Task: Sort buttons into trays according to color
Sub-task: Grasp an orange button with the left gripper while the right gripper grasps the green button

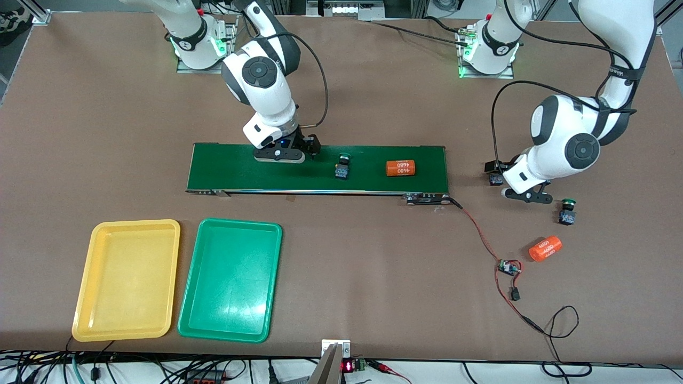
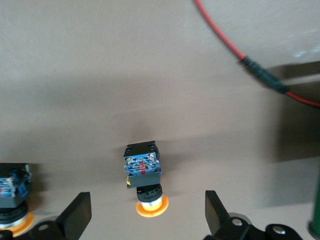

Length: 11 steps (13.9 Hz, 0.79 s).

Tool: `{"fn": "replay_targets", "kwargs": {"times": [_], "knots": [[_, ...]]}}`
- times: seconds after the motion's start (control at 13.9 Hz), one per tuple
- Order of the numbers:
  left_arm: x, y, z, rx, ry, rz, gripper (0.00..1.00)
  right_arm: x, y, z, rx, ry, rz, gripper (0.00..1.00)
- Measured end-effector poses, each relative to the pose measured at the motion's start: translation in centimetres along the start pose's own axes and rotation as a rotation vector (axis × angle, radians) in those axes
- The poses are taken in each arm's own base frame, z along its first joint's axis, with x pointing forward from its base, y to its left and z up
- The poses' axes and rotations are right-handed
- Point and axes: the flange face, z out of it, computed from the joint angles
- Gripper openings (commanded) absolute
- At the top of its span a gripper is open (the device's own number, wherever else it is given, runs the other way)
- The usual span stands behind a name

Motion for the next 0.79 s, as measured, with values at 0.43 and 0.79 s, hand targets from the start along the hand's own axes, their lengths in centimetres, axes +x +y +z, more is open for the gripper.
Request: {"fn": "replay_targets", "kwargs": {"times": [0.43,0.79], "knots": [[-0.8,-0.7,2.7,-0.008,-0.016,-0.036,1.0,-0.3,-0.3,0.1,-0.001,-0.002,-0.007,1.0],[-0.7,-0.7,4.9,-0.014,-0.035,-0.052,0.95,-0.2,-0.5,0.4,-0.002,-0.003,-0.009,1.0]]}}
